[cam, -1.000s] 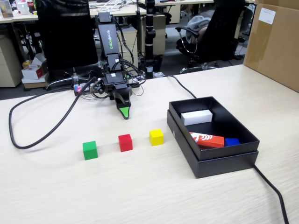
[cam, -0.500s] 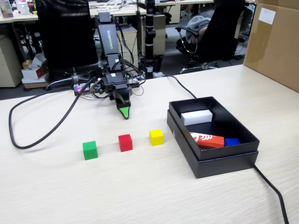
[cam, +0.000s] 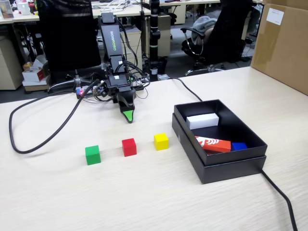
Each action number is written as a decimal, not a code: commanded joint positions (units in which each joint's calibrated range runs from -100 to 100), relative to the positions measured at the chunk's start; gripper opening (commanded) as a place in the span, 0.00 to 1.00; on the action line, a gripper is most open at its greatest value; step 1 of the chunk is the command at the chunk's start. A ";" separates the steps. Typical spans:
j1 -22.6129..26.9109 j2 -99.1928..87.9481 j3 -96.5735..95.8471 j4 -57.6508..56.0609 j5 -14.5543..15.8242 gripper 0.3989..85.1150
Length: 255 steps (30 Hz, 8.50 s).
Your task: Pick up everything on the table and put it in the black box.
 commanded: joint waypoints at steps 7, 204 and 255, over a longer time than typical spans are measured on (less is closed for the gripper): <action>0.00 1.38 0.16 0.31 0.05 0.58; 14.85 90.76 125.36 -74.76 4.15 0.15; -1.61 50.14 85.02 -71.48 -6.45 0.56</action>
